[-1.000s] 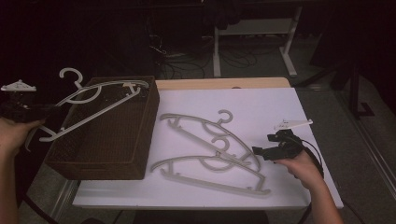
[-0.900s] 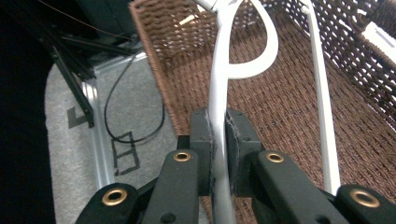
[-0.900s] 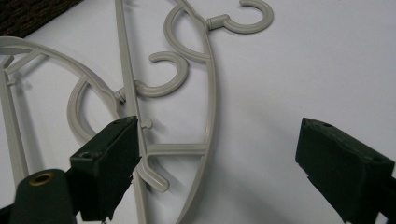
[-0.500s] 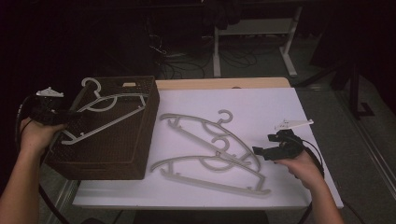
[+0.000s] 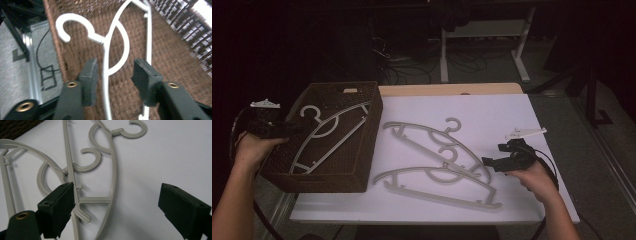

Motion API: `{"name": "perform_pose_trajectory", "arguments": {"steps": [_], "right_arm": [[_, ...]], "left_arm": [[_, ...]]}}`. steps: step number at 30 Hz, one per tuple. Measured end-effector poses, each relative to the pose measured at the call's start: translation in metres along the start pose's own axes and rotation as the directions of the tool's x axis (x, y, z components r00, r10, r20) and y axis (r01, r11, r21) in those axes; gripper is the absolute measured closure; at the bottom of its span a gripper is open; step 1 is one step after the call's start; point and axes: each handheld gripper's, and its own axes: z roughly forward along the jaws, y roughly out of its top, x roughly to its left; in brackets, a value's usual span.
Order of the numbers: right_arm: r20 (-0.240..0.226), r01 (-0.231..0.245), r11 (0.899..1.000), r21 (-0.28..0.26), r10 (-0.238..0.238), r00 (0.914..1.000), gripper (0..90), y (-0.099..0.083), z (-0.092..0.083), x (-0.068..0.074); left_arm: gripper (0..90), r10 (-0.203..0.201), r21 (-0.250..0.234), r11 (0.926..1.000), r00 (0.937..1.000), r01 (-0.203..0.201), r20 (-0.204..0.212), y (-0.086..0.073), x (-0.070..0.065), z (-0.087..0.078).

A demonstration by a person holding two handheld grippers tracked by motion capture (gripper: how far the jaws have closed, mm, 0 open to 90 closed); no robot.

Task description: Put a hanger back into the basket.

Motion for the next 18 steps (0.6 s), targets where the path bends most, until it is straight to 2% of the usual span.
{"name": "perform_pose_trajectory", "arguments": {"steps": [1,2,3,5,8,10,11,12,13,18], "right_arm": [[0.000,0.000,1.000,0.000,0.000,1.0000,13.1,0.000,0.000,0.000],[0.000,-0.001,1.000,0.001,0.001,1.0000,13.1,0.000,0.000,0.000],[0.001,0.000,1.000,0.000,0.000,1.0000,13.1,0.000,0.000,0.000],[0.001,-0.001,1.000,0.002,0.001,1.0000,13.1,0.000,0.000,0.000],[0.000,0.000,1.000,0.002,0.000,1.0000,13.1,0.000,0.000,0.000],[-0.001,0.002,1.000,0.001,-0.002,1.0000,13.1,0.000,0.000,0.000],[-0.001,0.004,1.000,0.002,-0.004,1.0000,13.1,0.000,0.000,0.001],[-0.001,0.004,1.000,0.002,-0.004,1.0000,13.1,0.000,0.000,0.001],[-0.001,0.003,1.000,0.002,-0.003,1.0000,13.1,0.000,0.000,0.001],[-0.001,0.006,1.000,0.000,-0.006,1.0000,13.1,0.001,-0.001,0.001]], "left_arm": [[46.1,0.000,0.000,1.0000,1.0000,0.000,0.000,0.000,0.000,0.000],[42.0,-0.003,-0.038,0.9993,0.9987,0.004,0.050,0.004,-0.006,-0.001],[40.6,-0.001,-0.044,0.9990,0.9982,0.004,0.060,0.005,-0.007,-0.001],[36.9,0.005,-0.071,0.9975,0.9942,0.003,0.108,0.008,-0.012,-0.001],[32.5,0.017,-0.107,0.9942,0.9851,0.002,0.171,0.013,-0.022,-0.001],[29.7,0.031,-0.132,0.9912,0.9753,-0.002,0.219,0.018,-0.030,-0.001],[28.5,0.034,-0.140,0.9901,0.9723,-0.002,0.231,0.019,-0.033,-0.001],[27.5,0.034,-0.140,0.9901,0.9723,-0.002,0.231,0.019,-0.033,-0.001],[26.3,0.051,-0.165,0.9862,0.9630,-0.006,0.265,0.023,-0.043,-0.002],[21.8,0.078,-0.199,0.9799,0.9420,-0.012,0.326,0.032,-0.064,0.000]]}}
